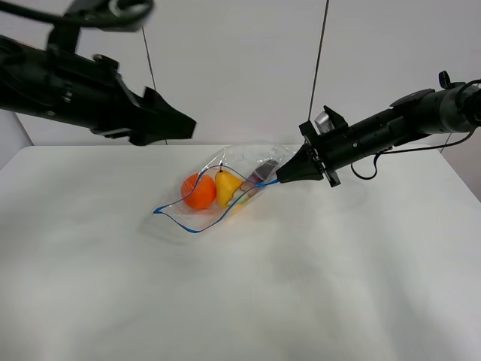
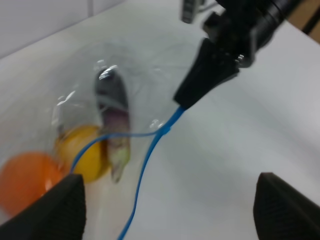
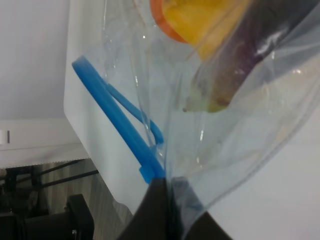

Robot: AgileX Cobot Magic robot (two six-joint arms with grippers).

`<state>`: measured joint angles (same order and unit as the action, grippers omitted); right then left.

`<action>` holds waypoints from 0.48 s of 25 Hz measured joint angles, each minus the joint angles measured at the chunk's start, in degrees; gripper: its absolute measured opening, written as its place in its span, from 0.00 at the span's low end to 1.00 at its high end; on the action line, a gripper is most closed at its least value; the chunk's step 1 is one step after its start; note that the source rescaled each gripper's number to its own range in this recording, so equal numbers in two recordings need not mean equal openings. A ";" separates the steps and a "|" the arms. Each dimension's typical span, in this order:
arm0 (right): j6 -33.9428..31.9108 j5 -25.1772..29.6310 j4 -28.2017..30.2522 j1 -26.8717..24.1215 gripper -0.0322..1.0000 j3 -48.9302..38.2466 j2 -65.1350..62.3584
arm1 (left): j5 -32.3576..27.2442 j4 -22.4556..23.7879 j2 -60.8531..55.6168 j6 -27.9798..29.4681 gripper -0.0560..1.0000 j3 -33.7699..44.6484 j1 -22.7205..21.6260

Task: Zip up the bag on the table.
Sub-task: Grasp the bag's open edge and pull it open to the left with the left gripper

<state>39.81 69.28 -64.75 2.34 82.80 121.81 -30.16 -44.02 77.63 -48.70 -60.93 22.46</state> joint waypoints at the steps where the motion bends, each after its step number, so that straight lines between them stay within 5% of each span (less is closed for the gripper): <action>1: 0.00 0.00 0.00 0.00 0.03 0.00 0.00 | 2.39 0.64 1.31 -1.60 0.89 0.00 2.28; 7: 0.00 0.00 0.00 0.00 0.03 0.00 0.00 | 17.71 1.62 10.98 -20.06 0.89 -0.05 12.90; 12: 0.00 0.00 0.00 0.00 0.03 0.00 0.00 | 28.74 1.62 18.83 -27.58 0.89 -0.05 18.58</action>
<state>39.81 69.28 -64.75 2.34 82.80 121.81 -1.42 -42.40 96.47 -76.28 -60.97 41.04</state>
